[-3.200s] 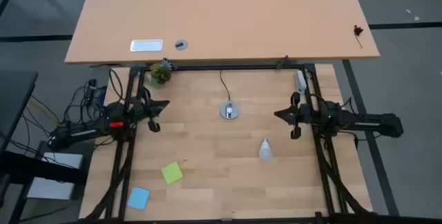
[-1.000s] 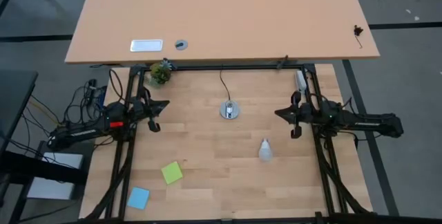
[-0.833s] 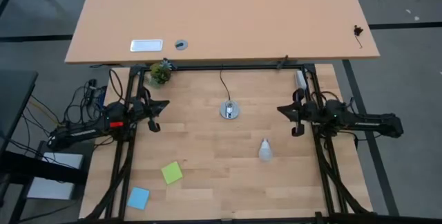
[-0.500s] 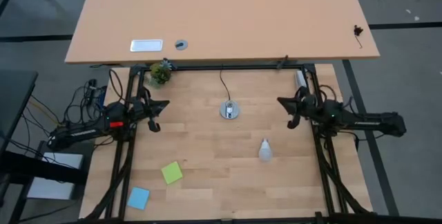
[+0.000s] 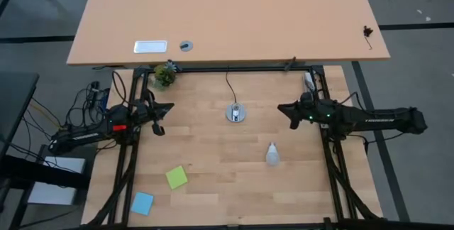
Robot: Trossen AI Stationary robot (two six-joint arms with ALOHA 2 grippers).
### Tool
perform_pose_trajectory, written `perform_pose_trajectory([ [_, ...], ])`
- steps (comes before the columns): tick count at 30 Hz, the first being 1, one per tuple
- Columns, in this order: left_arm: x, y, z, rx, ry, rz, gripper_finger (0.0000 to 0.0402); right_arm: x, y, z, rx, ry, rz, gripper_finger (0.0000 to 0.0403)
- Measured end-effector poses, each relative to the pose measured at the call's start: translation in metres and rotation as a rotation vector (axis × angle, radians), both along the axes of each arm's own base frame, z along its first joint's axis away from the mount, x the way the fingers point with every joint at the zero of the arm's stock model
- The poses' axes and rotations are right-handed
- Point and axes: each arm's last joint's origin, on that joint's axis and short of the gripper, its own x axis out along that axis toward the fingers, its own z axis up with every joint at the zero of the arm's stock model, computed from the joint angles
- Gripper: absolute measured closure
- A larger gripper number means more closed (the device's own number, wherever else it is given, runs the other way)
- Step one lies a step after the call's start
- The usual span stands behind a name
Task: Screw lightbulb
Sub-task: Insert the lightbulb into the lamp
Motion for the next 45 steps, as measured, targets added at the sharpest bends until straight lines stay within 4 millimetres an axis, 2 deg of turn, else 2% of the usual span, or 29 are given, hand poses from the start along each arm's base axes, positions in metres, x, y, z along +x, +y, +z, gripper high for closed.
perform_pose_trajectory([
  [5, 0.000, 0.000, 0.000, 0.000, 0.000, 0.000, 0.0389, 0.001, 0.000, 0.003, 0.136, 0.308, -0.017, 0.0304],
  [9, 0.000, 0.000, 0.000, 0.000, 0.000, 0.000, 0.0389, 0.011, 0.003, 0.021, 0.291, 0.352, 0.043, 0.0293],
  [14, 0.000, 0.000, 0.000, 0.000, 0.000, 0.000, 0.0389, 0.025, 0.005, 0.039, 0.383, 0.403, 0.067, 0.0273],
  [19, 0.000, 0.000, 0.000, 0.000, 0.000, 0.000, 0.0389, 0.041, 0.010, 0.043, 0.426, 0.456, 0.074, 0.0244],
  [28, 0.000, 0.000, 0.000, 0.000, 0.000, 0.000, 0.0389, 0.065, 0.028, 0.018, 0.569, 0.623, 0.095, 0.0206],
  [37, 0.000, 0.000, 0.000, 0.000, 0.000, 0.000, 0.0389, 0.083, 0.048, -0.012, 0.665, 0.755, 0.052, 0.0202],
  [45, 0.000, 0.000, 0.000, 0.000, 0.000, 0.000, 0.0389, 0.097, 0.054, -0.037, 0.710, 0.816, -0.033, 0.0201],
])
